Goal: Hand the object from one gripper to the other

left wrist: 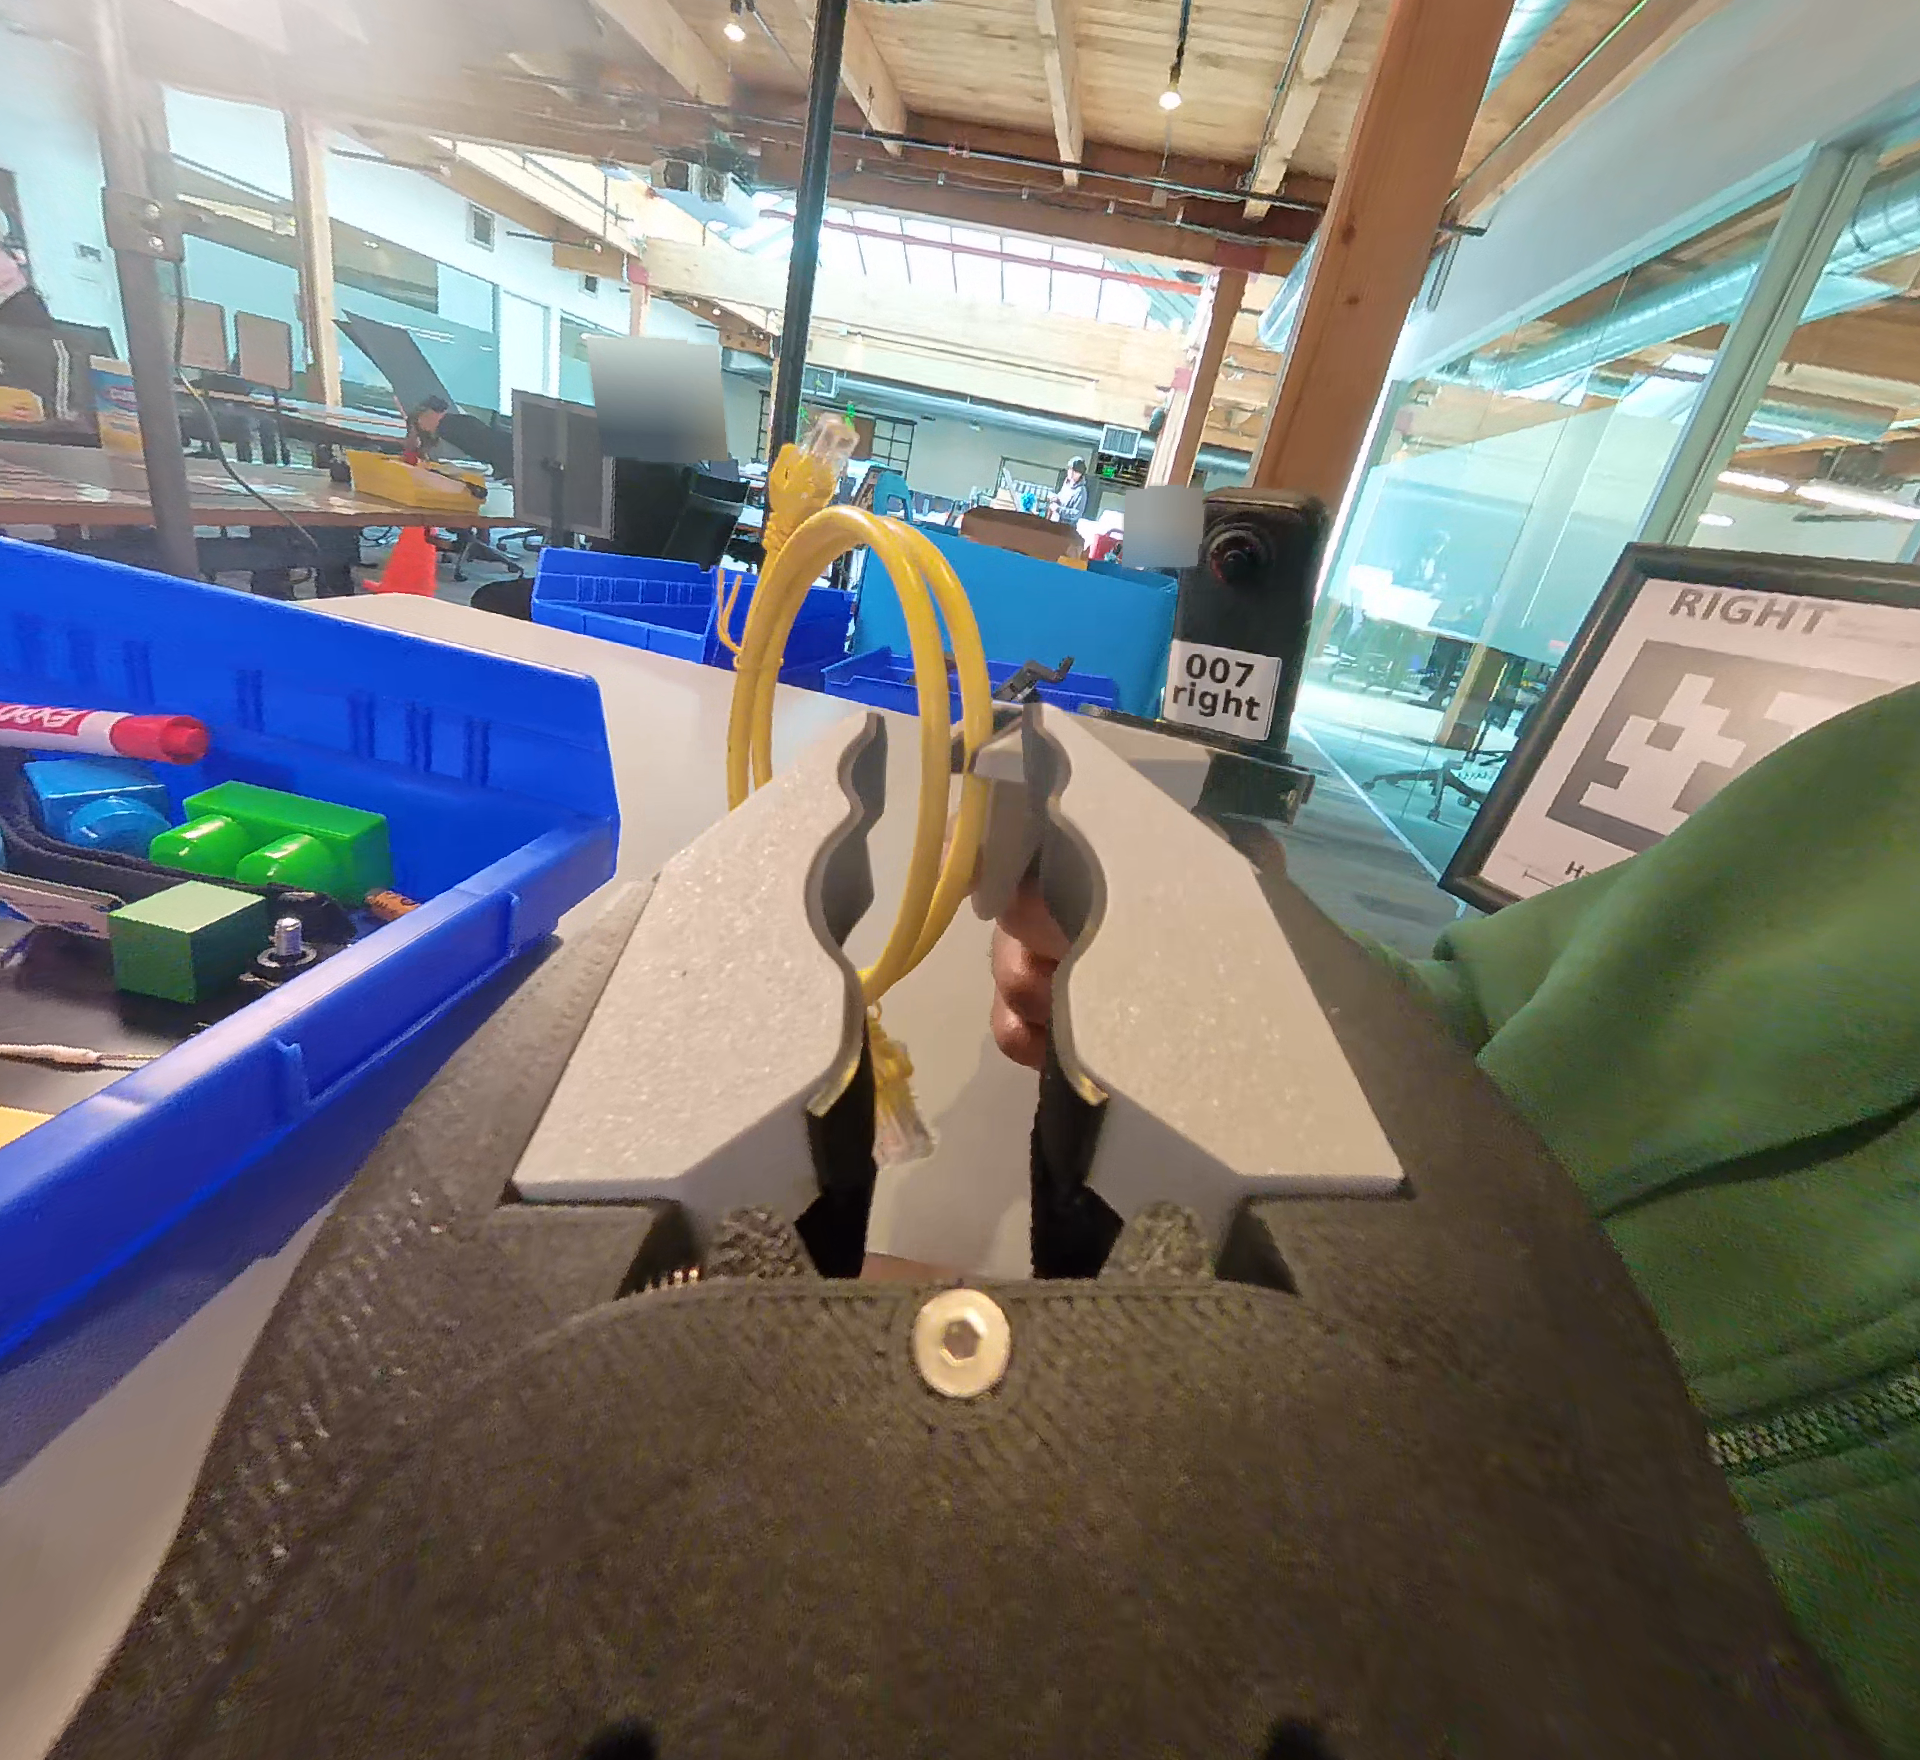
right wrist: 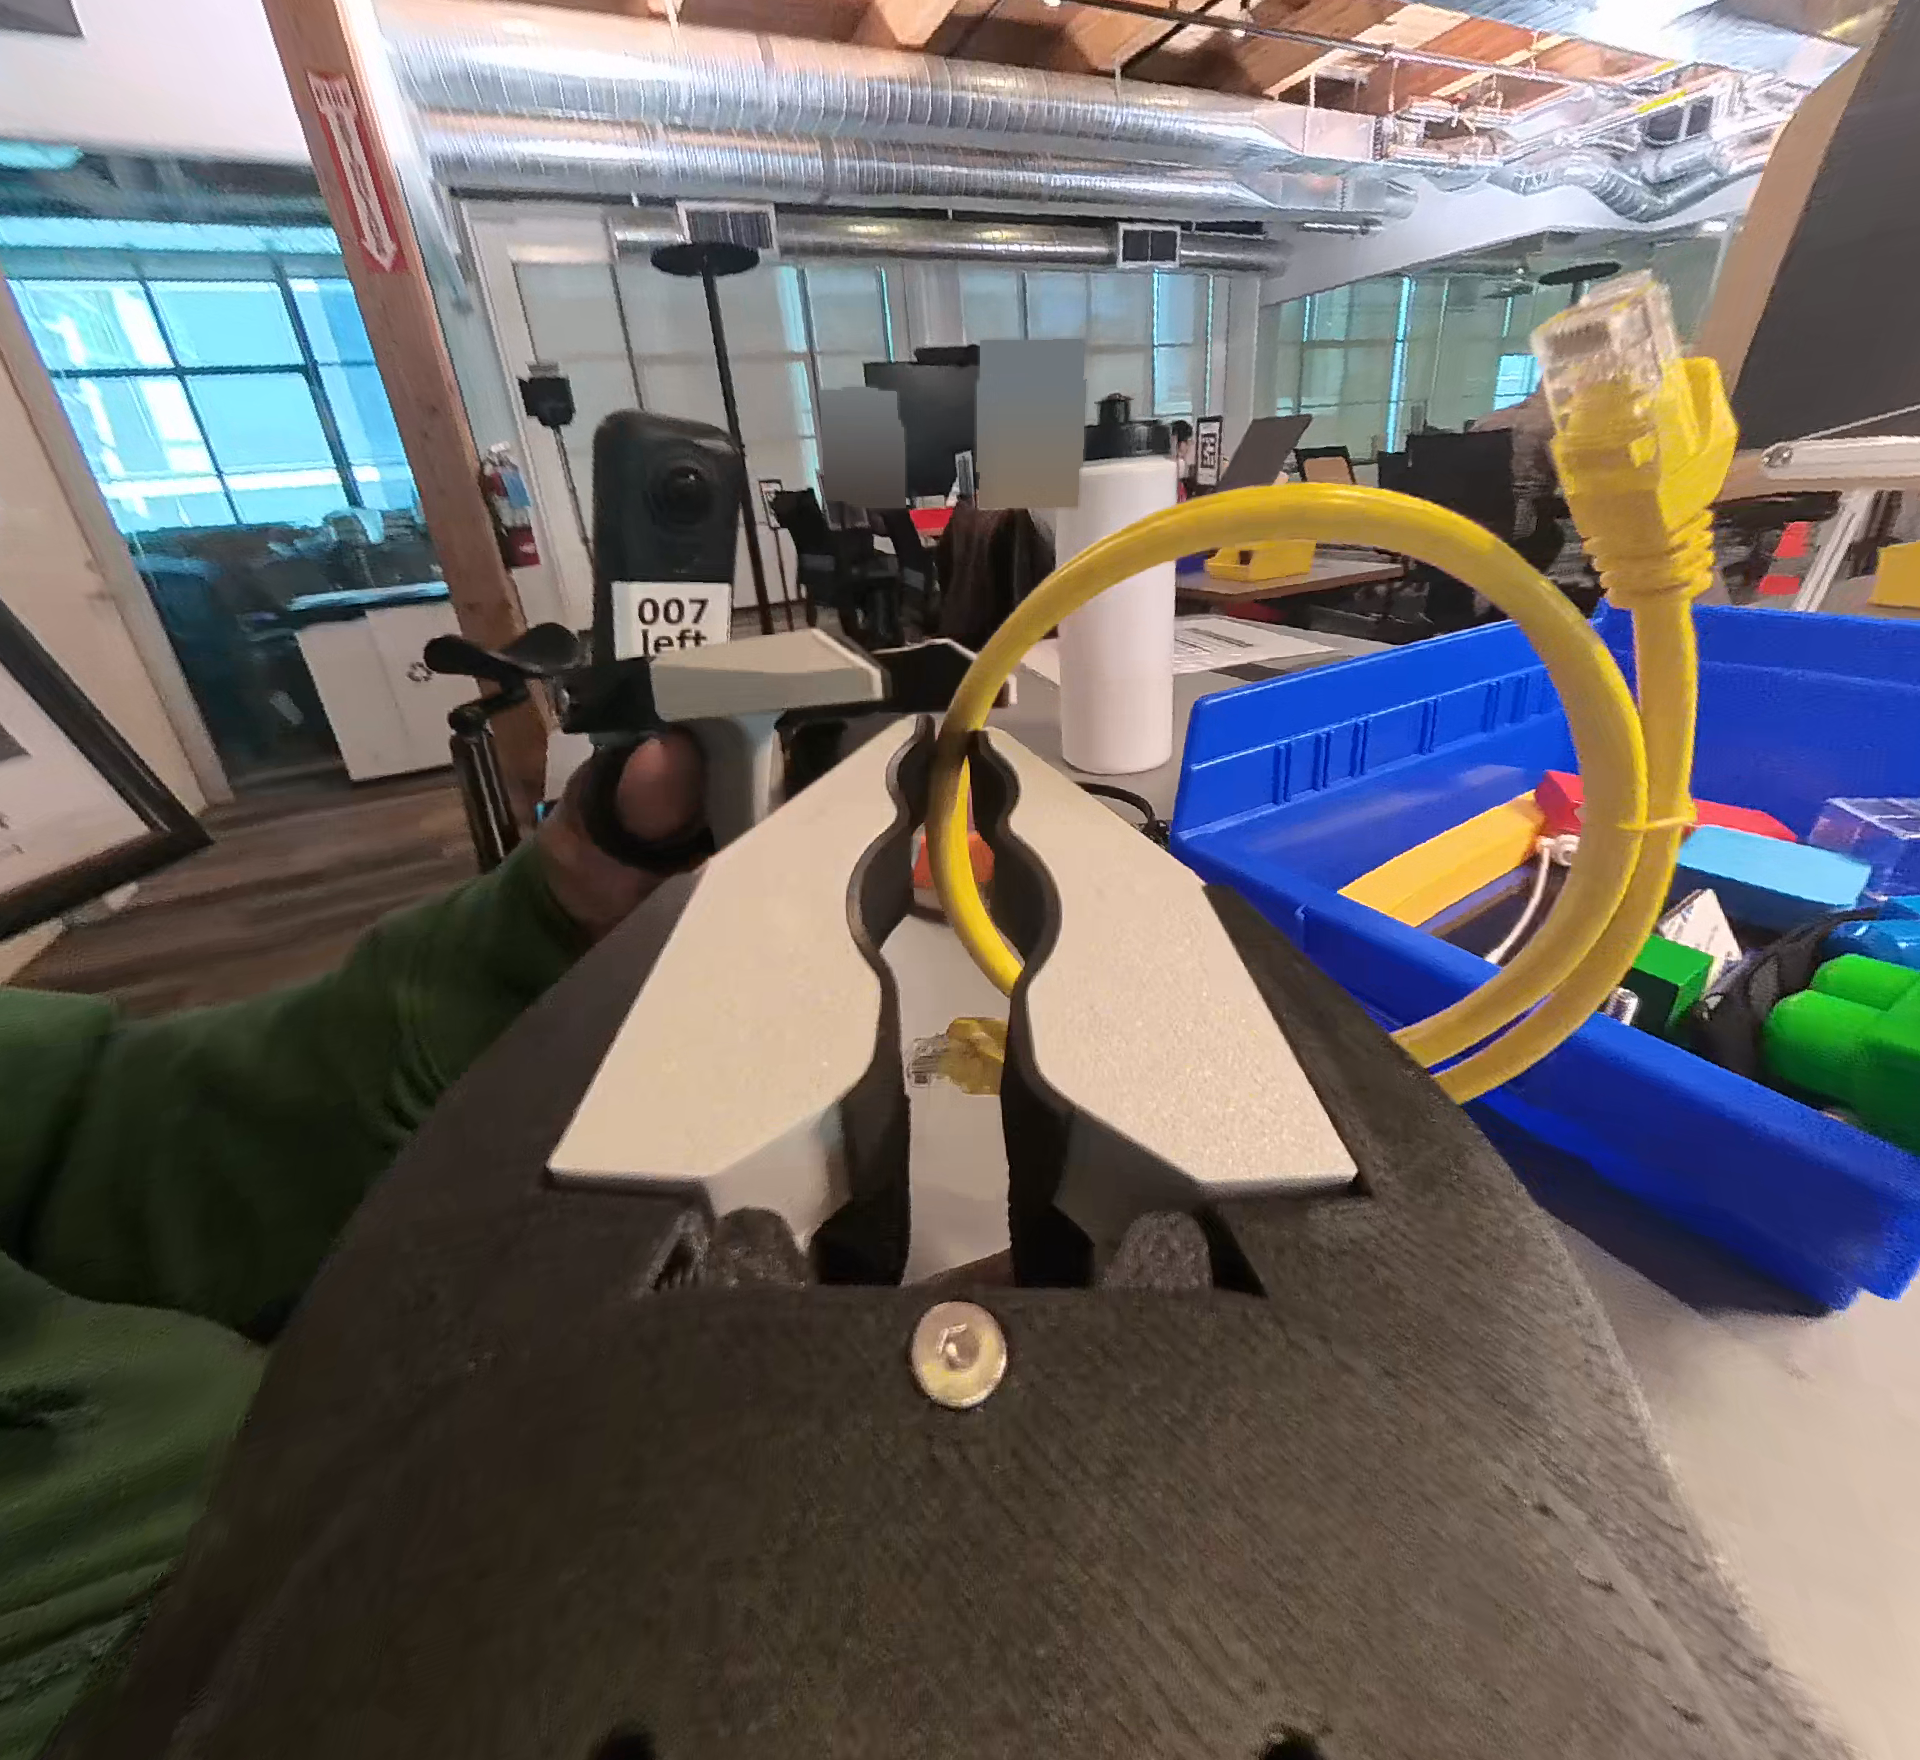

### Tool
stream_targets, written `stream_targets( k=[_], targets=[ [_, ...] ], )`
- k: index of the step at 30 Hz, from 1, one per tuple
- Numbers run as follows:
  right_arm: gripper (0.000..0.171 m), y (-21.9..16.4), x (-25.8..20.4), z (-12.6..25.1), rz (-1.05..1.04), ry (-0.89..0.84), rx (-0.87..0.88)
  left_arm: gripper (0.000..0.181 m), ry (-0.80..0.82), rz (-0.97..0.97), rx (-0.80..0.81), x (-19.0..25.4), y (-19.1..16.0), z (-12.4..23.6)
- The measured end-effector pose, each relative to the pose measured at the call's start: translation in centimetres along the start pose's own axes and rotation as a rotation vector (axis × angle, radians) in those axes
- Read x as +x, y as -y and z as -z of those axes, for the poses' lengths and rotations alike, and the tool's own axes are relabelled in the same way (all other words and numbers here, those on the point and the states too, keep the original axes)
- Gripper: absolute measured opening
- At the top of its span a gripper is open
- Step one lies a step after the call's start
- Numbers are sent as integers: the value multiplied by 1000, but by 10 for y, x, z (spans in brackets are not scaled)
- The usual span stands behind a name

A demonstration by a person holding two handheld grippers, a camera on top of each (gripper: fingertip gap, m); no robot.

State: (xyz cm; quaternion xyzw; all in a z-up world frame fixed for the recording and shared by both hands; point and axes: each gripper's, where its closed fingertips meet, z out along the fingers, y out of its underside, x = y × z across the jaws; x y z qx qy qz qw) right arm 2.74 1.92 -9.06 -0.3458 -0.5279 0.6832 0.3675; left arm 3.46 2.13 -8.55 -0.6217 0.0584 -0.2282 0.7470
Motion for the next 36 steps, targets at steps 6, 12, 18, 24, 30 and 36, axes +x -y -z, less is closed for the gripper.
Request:
stream_targets(
  k=[6,12,18,24,30,36],
  targets=[
    [7,4,0,1,-41,19,23,26,-10,-2,-12,1,-2,0],
    [7,11,-1,4,-99,52,66,26,-22,-13,-60,4,-10,-3],
    [7,13,-2,4,-127,70,76,25,-30,-31,-116,7,-20,-7],
    [7,12,-3,4,-119,70,75,12,-38,-66,-146,10,-25,-7],
    [16,7,0,1,-84,32,44,6,-38,-75,-131,10,-21,-6],
    [19,2,0,-1,21,-16,12,6,7,-57,-118,1,-19,-4]
  ],
)
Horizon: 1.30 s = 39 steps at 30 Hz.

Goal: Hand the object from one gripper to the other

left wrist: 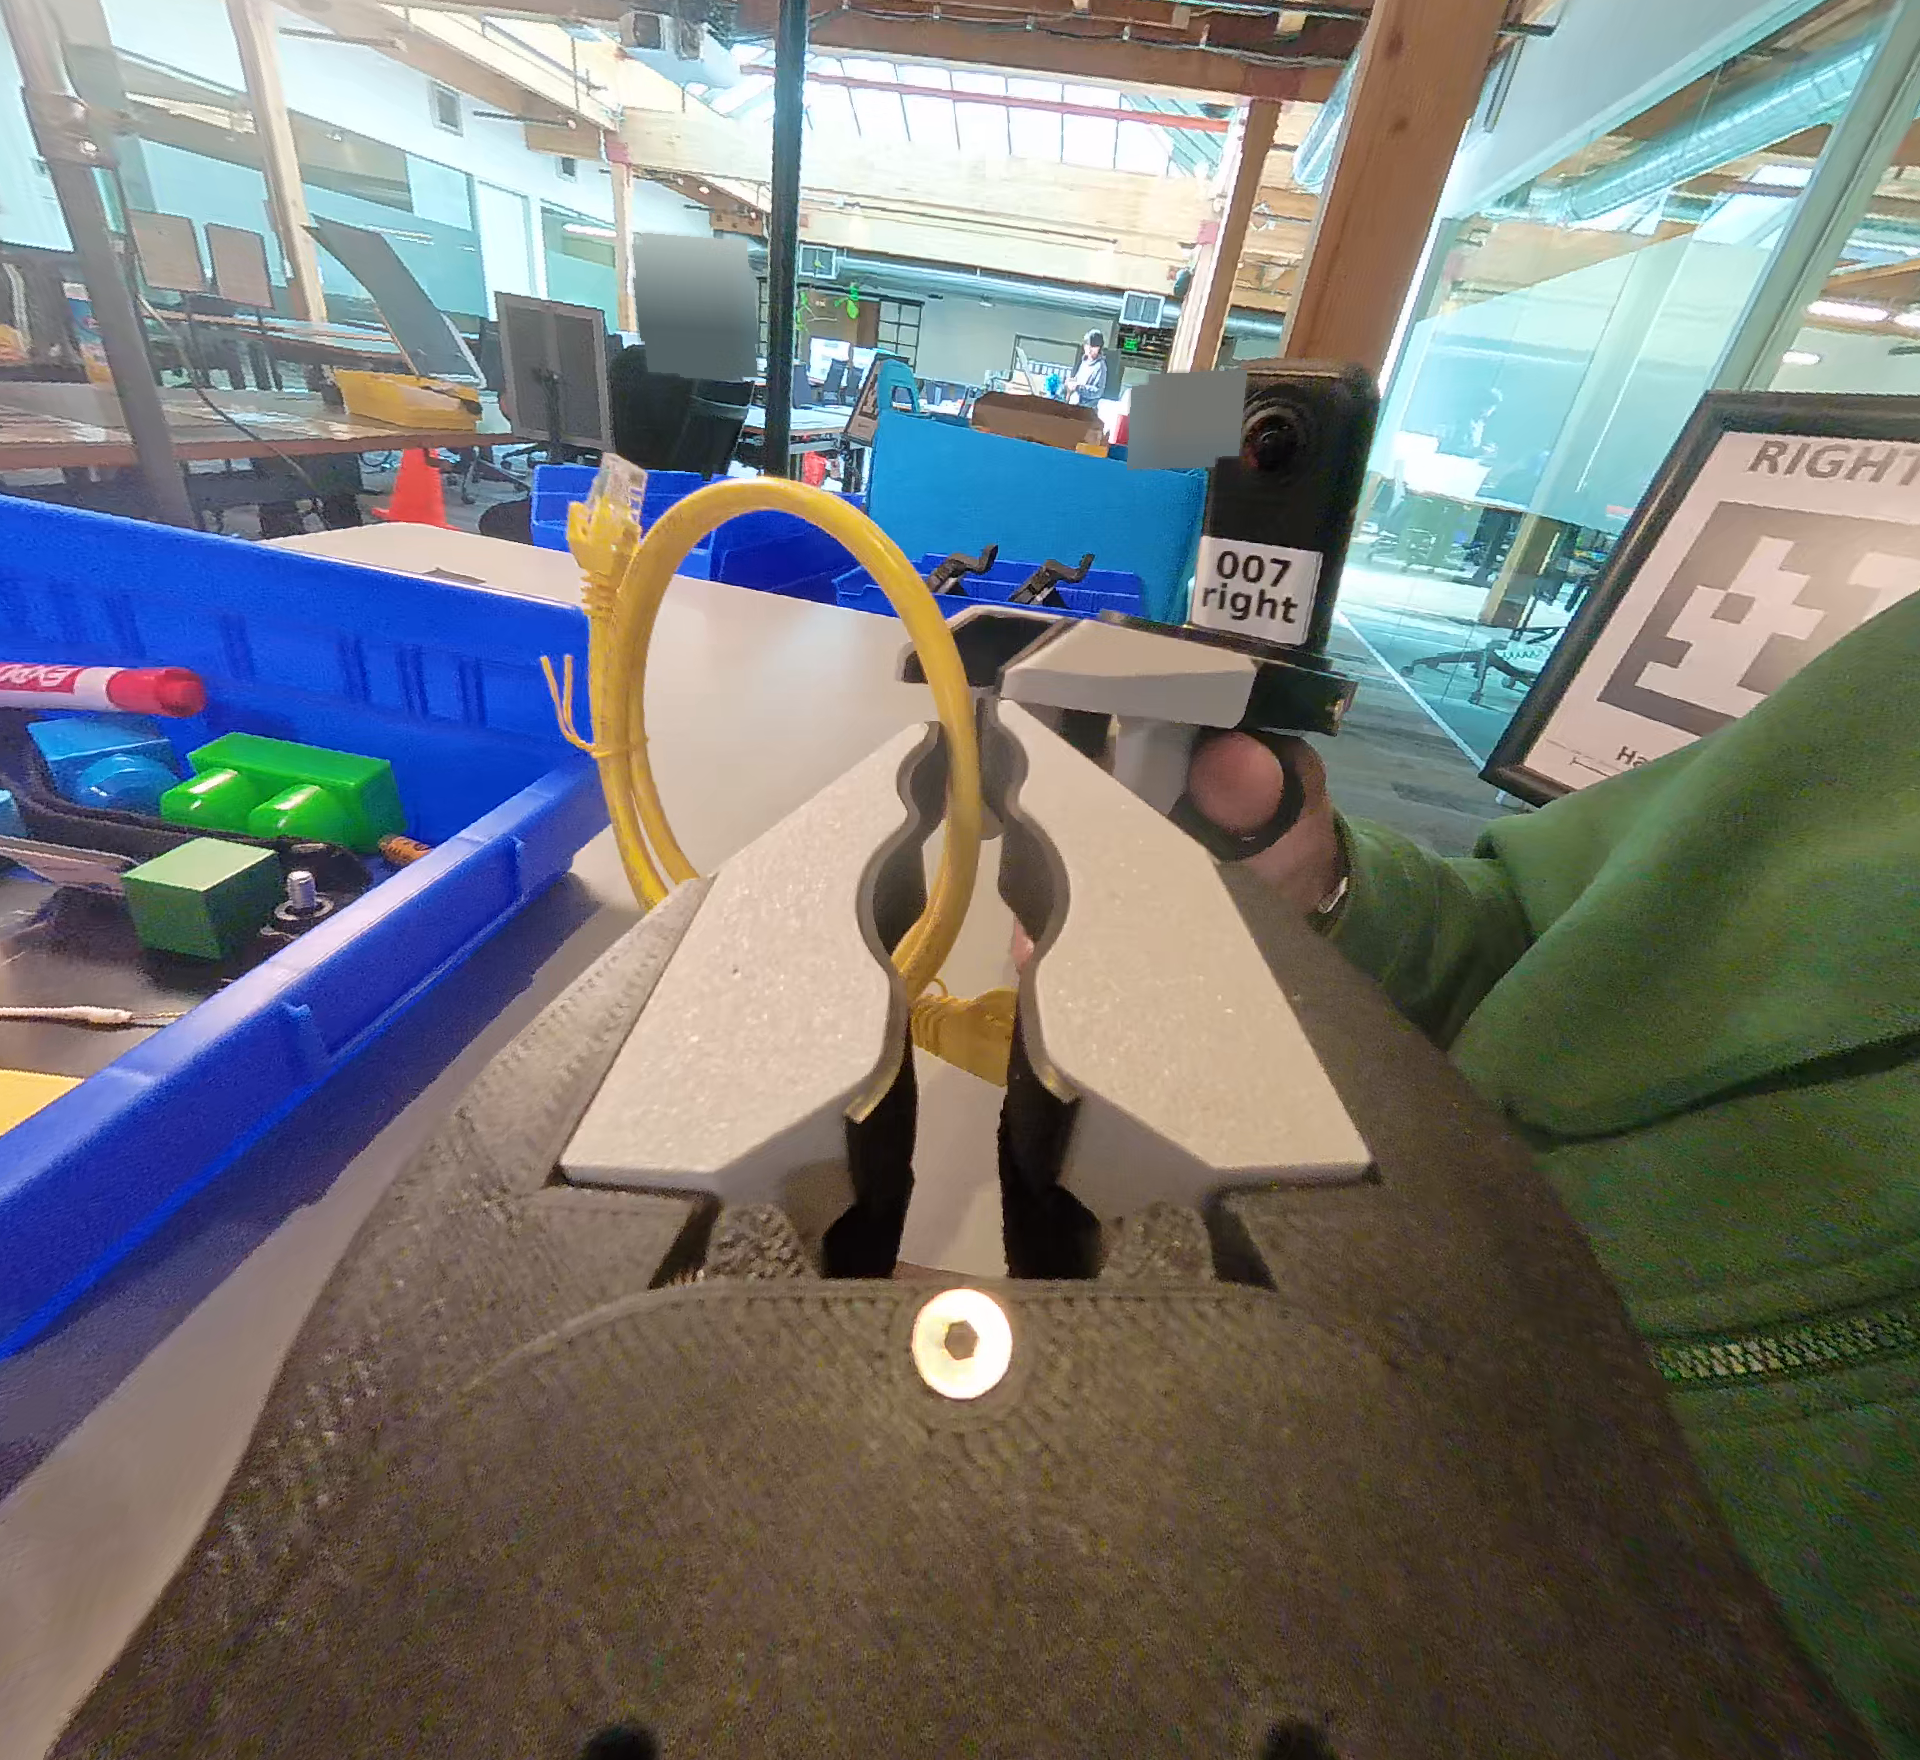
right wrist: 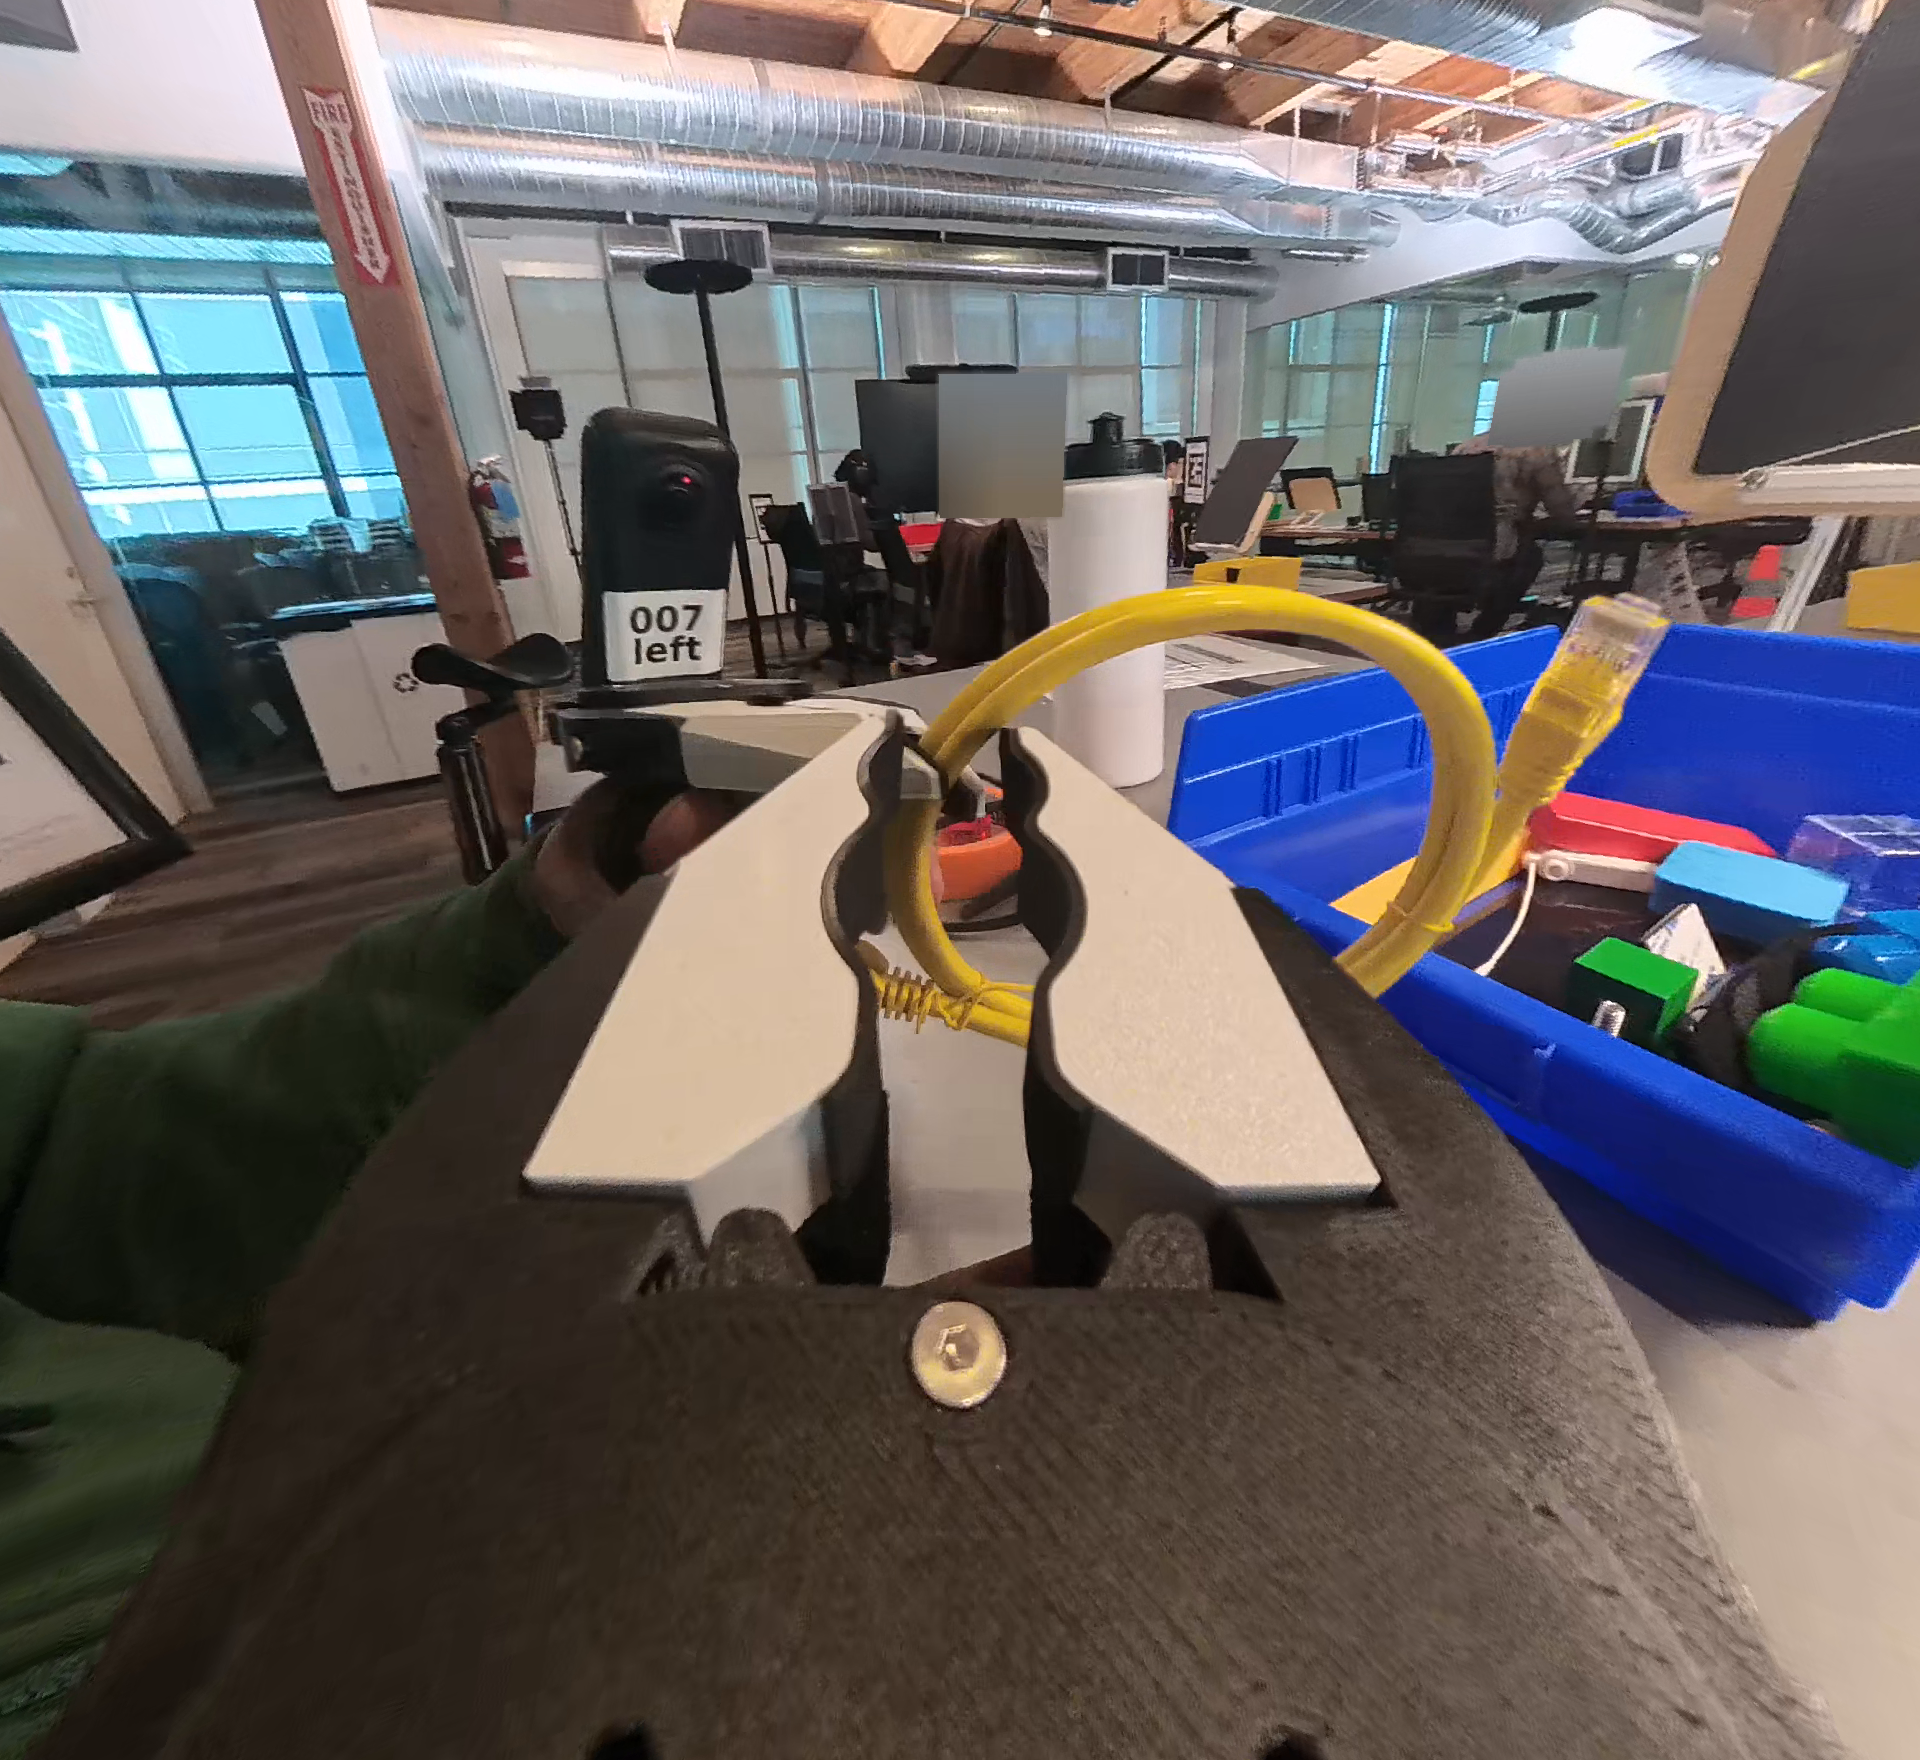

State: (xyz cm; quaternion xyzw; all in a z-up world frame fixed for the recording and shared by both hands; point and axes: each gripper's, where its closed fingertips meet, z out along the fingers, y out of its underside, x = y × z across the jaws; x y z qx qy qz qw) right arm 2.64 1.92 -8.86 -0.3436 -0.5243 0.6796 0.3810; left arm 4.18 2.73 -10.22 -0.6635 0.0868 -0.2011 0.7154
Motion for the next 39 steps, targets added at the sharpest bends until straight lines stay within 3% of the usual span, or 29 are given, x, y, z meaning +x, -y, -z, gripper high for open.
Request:
stream_targets(
  k=[14,27,39],
  targets=[
    [20,-9,0,-2,-18,10,-51,6,12,73,122,-8,19,10],
    [23,-19,-19,-6,32,87,-98,6,-76,74,100,7,15,5],
    [7,-18,-24,-5,29,119,-91,14,-80,84,114,8,17,4]
  ],
)
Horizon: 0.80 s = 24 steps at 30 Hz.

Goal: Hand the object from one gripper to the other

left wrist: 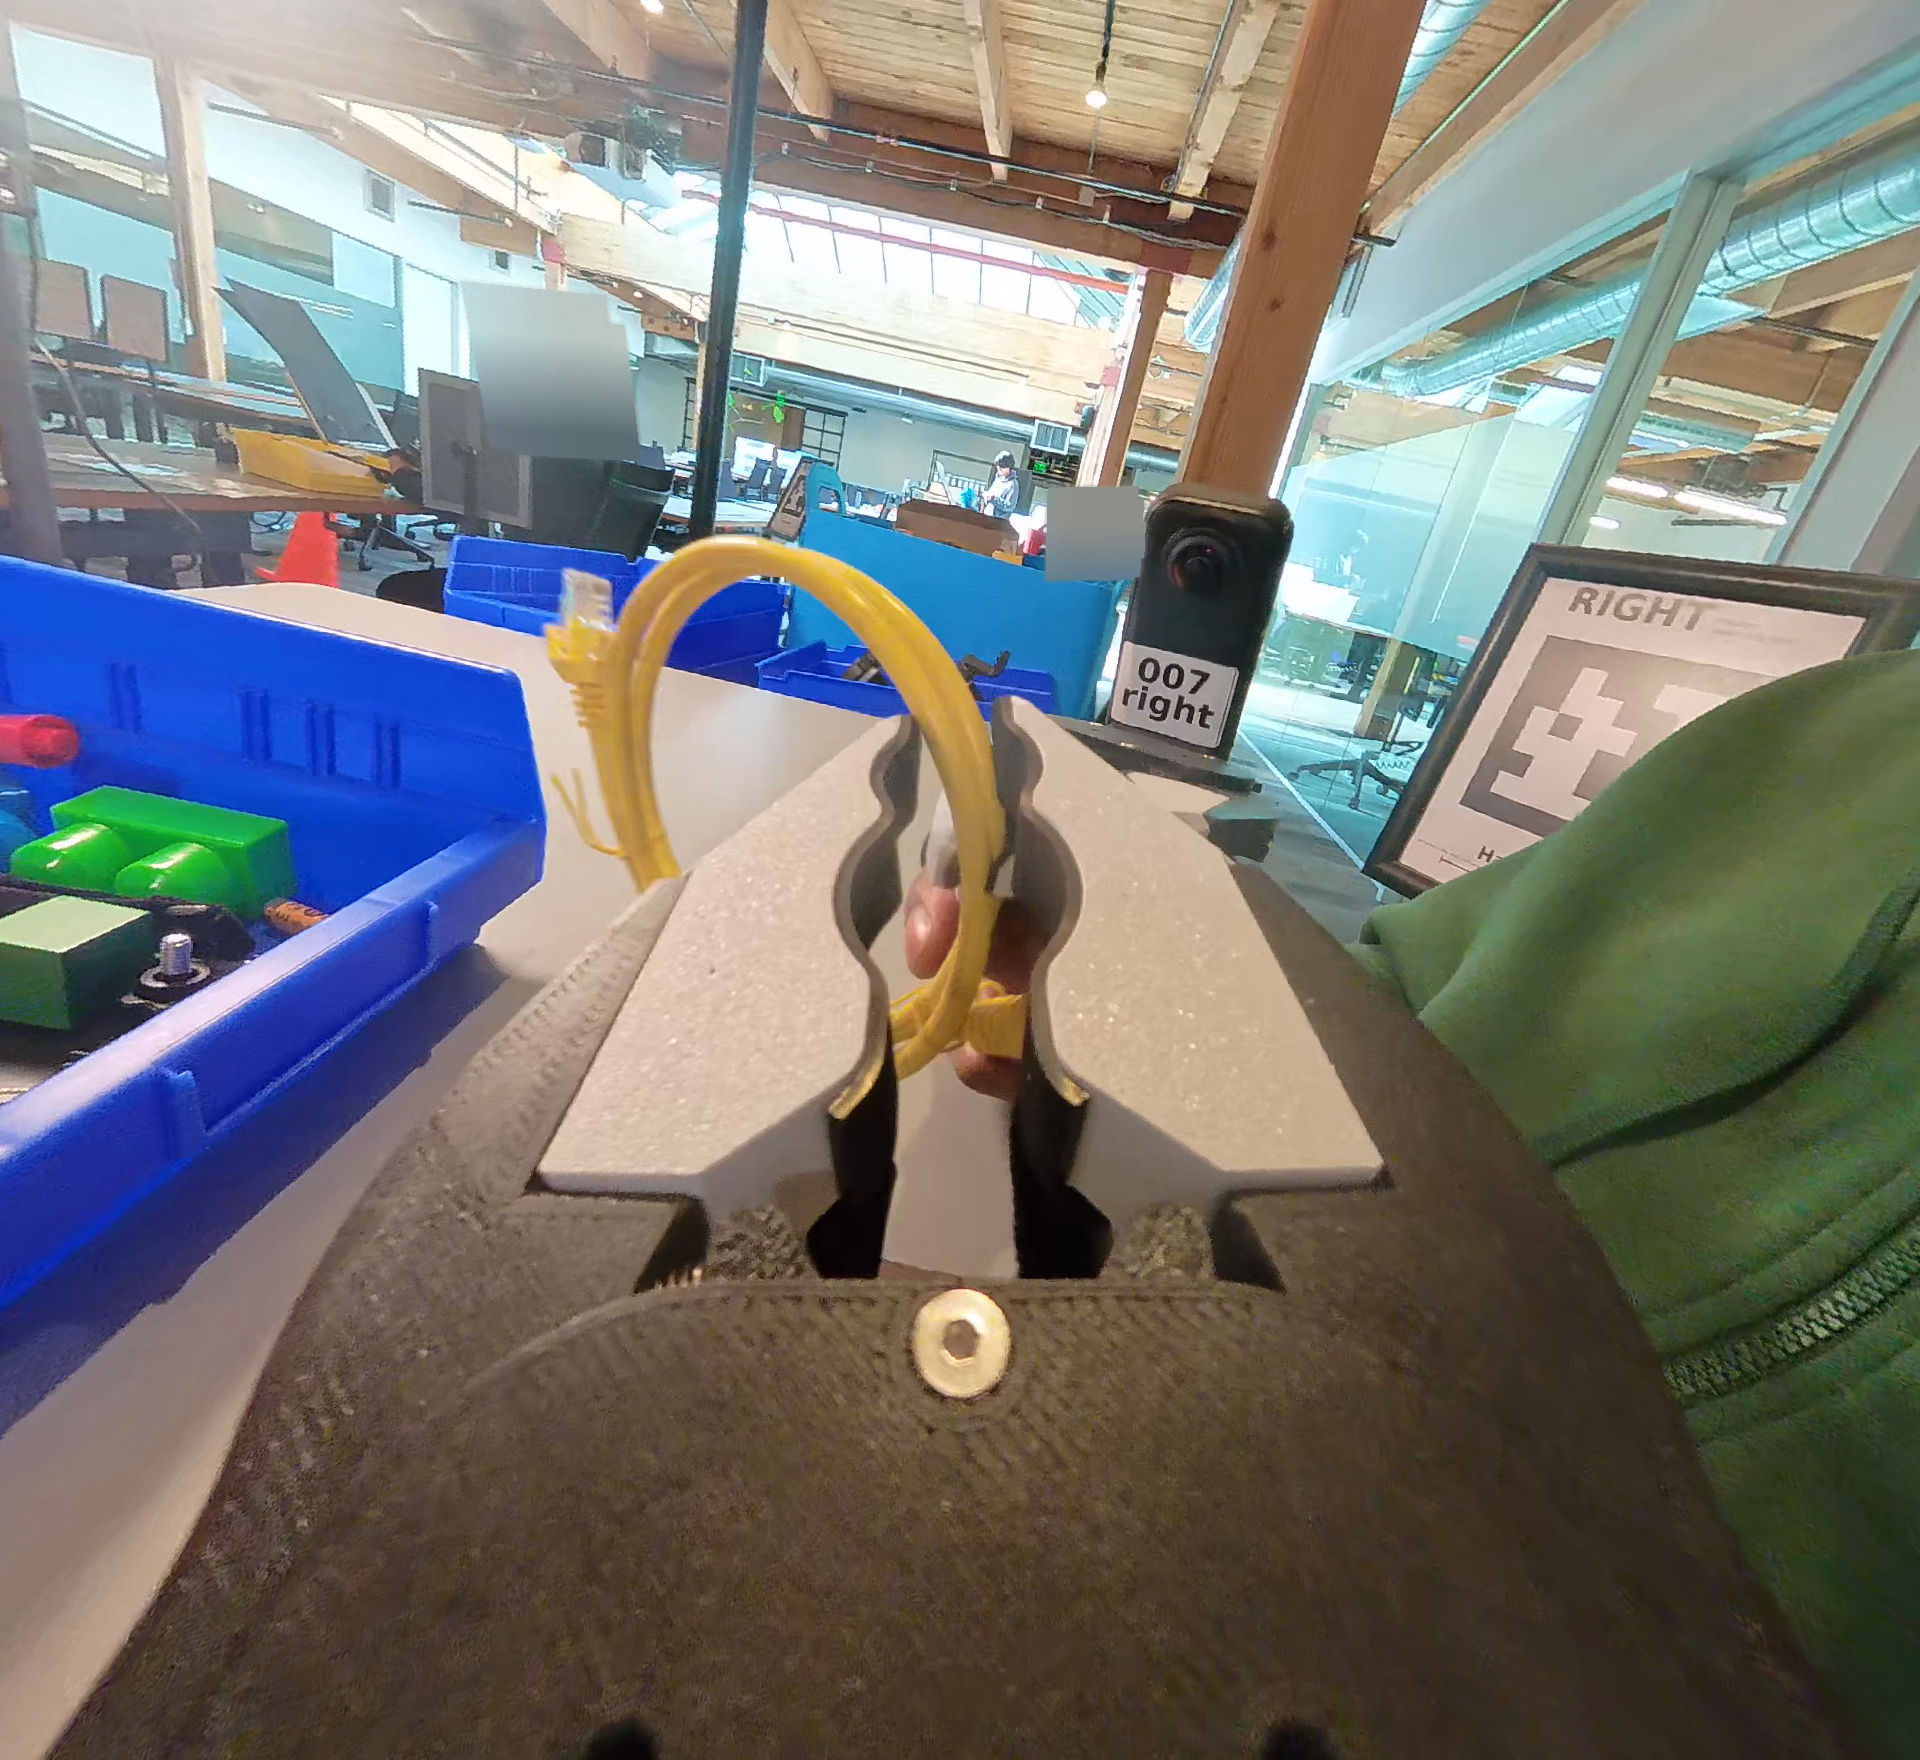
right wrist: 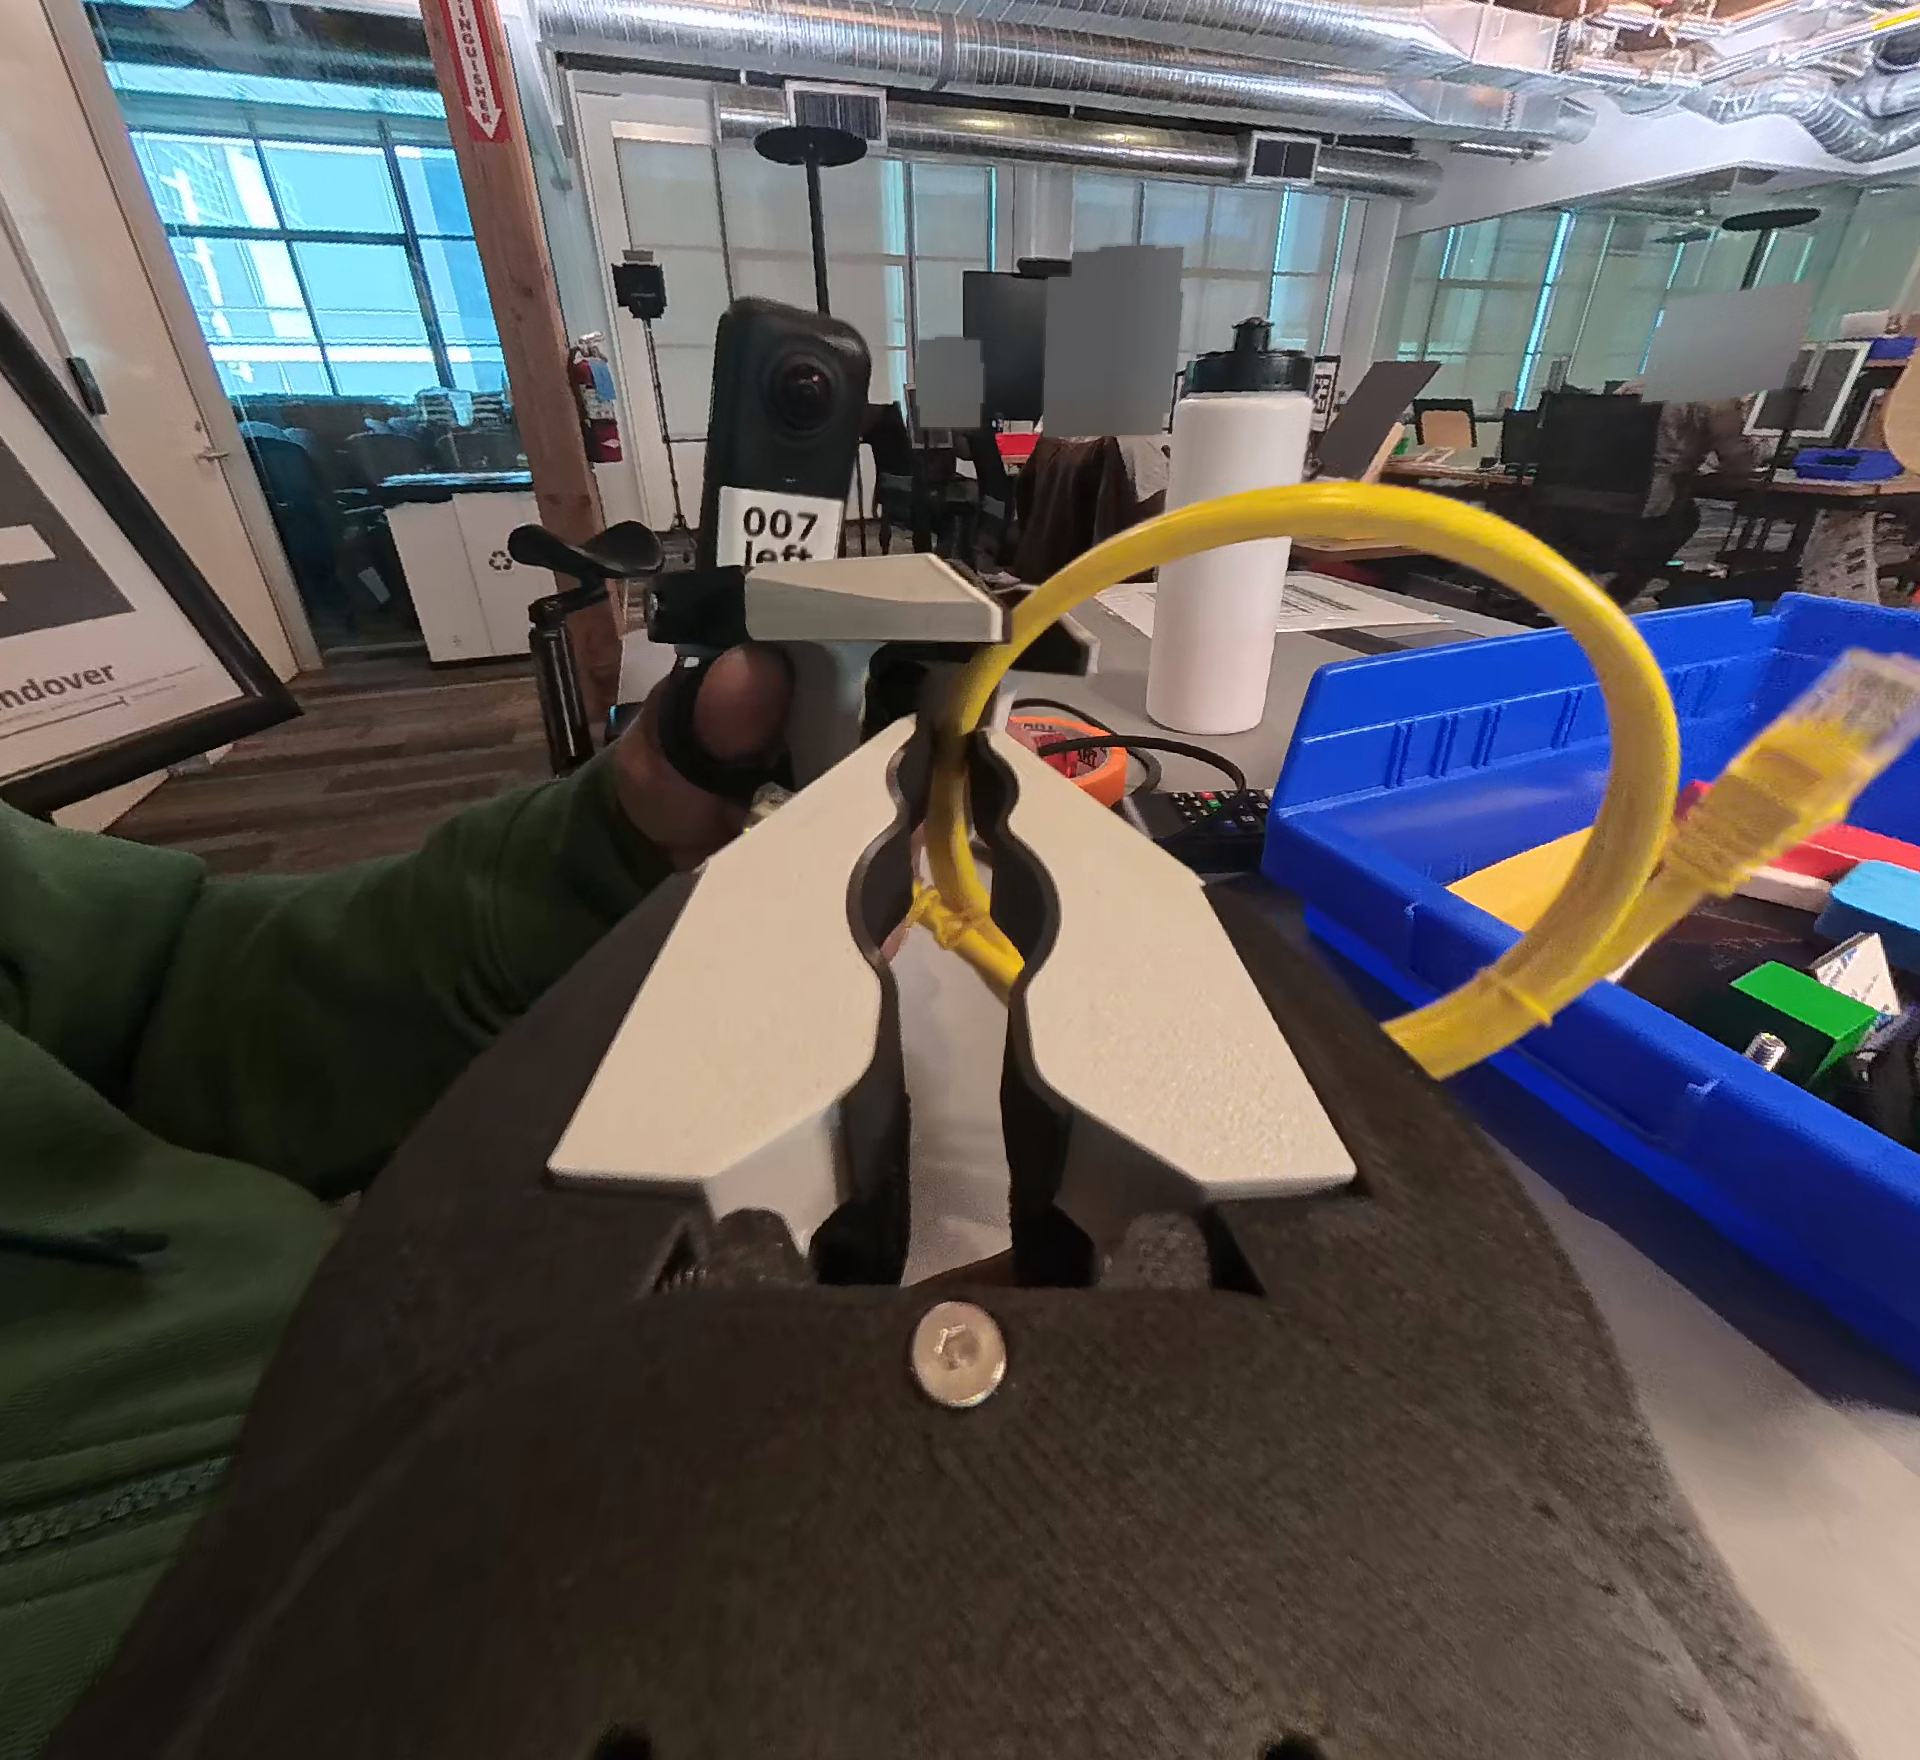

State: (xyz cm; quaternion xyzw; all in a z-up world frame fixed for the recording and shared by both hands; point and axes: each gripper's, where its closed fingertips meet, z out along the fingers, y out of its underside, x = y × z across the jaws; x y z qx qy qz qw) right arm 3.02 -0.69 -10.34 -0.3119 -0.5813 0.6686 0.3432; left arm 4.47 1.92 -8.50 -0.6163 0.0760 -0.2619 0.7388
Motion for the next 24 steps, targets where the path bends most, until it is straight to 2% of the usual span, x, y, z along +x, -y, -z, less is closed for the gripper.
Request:
stream_targets(
  k=[4,8,24],
  targets=[
    [7,9,6,5,-93,6,57,22,0,22,41,-1,7,3],
    [7,18,10,10,-171,25,111,22,-3,20,4,-1,0,0],
    [7,25,17,15,-221,17,163,19,-15,42,-4,-1,-1,1]
  ],
)
